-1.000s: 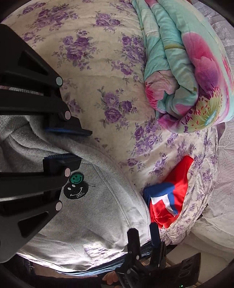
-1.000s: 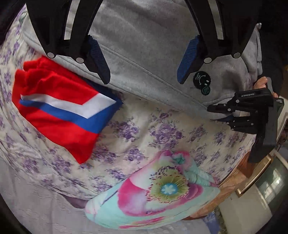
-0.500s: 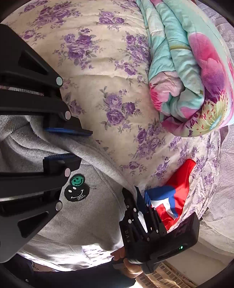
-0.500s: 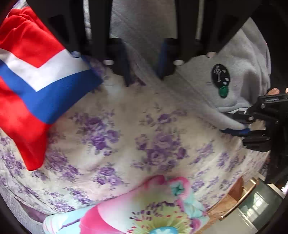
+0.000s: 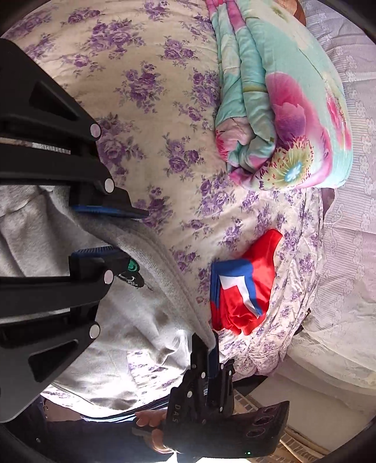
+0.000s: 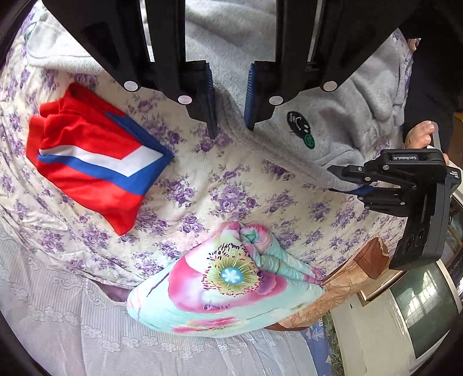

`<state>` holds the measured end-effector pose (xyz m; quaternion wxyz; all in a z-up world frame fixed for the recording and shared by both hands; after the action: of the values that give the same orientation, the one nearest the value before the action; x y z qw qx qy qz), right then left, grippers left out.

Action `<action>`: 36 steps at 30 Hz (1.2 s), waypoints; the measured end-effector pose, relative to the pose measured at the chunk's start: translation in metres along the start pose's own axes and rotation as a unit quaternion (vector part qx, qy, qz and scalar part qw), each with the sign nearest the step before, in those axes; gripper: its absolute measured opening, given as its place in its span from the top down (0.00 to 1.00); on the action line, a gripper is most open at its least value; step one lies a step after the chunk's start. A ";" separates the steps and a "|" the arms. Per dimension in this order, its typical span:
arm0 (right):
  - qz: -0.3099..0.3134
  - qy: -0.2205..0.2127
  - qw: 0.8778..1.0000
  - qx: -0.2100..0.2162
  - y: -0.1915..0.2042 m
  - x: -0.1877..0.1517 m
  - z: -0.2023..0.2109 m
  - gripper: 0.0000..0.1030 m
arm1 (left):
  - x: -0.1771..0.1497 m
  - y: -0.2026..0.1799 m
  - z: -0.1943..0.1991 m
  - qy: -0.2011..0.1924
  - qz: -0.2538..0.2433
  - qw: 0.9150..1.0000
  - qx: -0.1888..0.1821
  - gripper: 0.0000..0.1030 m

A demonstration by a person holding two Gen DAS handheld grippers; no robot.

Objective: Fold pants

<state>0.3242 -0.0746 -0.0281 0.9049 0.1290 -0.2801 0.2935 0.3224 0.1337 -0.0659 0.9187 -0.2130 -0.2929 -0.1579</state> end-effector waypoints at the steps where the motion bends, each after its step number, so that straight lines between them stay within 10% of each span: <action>1: -0.003 -0.001 1.000 -0.002 0.004 -0.005 0.006 0.82 | -0.004 -0.006 0.006 0.000 -0.006 1.000 0.001 0.84; 11: 0.004 -0.020 0.999 0.037 0.087 -0.081 0.069 0.82 | -0.072 -0.041 0.060 0.004 -0.040 0.999 0.022 0.84; 21: -0.048 0.040 0.991 0.115 0.151 -0.195 0.048 0.82 | -0.178 -0.070 0.090 0.033 -0.086 0.995 0.041 0.84; 36: -0.058 0.052 0.991 0.109 0.164 -0.242 0.005 0.82 | -0.227 -0.073 0.092 0.038 -0.074 0.996 0.018 0.79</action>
<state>0.0606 -0.0570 -0.1538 0.9141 0.2280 -0.1911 0.2756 0.0723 0.1528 -0.1133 0.9184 -0.1681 -0.2758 -0.2285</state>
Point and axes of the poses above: each gripper's, at about its wrist camera, not at the fingertips, and z roughly against the way its jaws point, y to its left, x to its top, the point moved 5 cm from there along -z, roughly the way its jaws point, and after that the axes turned 5 degrees about -y, right-handed, at the moved point
